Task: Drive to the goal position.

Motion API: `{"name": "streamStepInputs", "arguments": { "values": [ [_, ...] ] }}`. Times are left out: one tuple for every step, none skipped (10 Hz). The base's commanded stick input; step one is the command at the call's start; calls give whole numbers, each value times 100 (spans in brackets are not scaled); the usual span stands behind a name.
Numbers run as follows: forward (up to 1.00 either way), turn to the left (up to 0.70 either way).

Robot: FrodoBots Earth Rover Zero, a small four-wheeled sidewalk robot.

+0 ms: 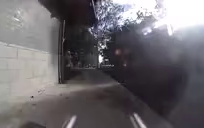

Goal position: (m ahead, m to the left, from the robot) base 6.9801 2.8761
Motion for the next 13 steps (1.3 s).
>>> {"name": "streamStepInputs", "arguments": {
  "values": [
    [100,0],
    [100,0],
    [100,0],
    [100,0],
    [100,0],
    [100,0],
    [100,0],
    [100,0],
    [100,0],
    [100,0],
    [100,0],
    [100,0],
    [100,0]
  ]
}}
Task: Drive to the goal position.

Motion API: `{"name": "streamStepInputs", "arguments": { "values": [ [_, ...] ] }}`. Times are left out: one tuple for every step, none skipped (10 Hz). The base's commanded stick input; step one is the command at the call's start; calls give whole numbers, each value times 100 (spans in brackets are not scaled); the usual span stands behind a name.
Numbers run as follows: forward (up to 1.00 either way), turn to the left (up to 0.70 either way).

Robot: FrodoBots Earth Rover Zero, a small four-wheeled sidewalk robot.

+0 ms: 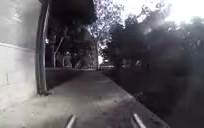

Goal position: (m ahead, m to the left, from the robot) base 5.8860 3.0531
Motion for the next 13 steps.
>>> {"name": "streamStepInputs", "arguments": {
  "values": [
    [100,0],
    [100,0],
    [100,0],
    [100,0],
    [100,0],
    [100,0],
    [100,0],
    [100,0],
    [100,0],
    [100,0],
    [100,0],
    [100,17],
    [100,28]
  ]
}}
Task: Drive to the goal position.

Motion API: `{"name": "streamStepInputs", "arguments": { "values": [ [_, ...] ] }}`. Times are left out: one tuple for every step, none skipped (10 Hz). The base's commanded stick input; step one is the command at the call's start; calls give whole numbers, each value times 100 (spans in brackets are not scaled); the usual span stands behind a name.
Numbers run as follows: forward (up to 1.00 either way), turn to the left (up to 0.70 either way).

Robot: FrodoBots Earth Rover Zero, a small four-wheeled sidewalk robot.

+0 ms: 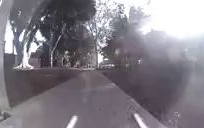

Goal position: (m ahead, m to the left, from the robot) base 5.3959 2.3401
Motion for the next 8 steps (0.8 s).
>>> {"name": "streamStepInputs", "arguments": {
  "values": [
    [100,38],
    [100,21],
    [100,7],
    [100,0],
    [100,0],
    [100,0],
    [100,0],
    [100,0]
  ]
}}
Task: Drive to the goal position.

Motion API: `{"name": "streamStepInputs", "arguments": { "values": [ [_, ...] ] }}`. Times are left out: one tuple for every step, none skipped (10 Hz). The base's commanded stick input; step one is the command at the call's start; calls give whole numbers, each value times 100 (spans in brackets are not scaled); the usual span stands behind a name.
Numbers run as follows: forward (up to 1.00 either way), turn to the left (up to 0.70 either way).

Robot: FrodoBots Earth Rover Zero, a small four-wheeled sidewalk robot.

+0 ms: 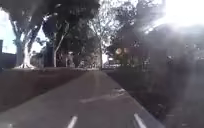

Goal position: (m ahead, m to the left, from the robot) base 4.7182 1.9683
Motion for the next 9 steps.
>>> {"name": "streamStepInputs", "arguments": {
  "values": [
    [100,0],
    [100,0],
    [100,0],
    [100,0],
    [100,0],
    [100,0],
    [100,0],
    [100,7],
    [100,23]
  ]
}}
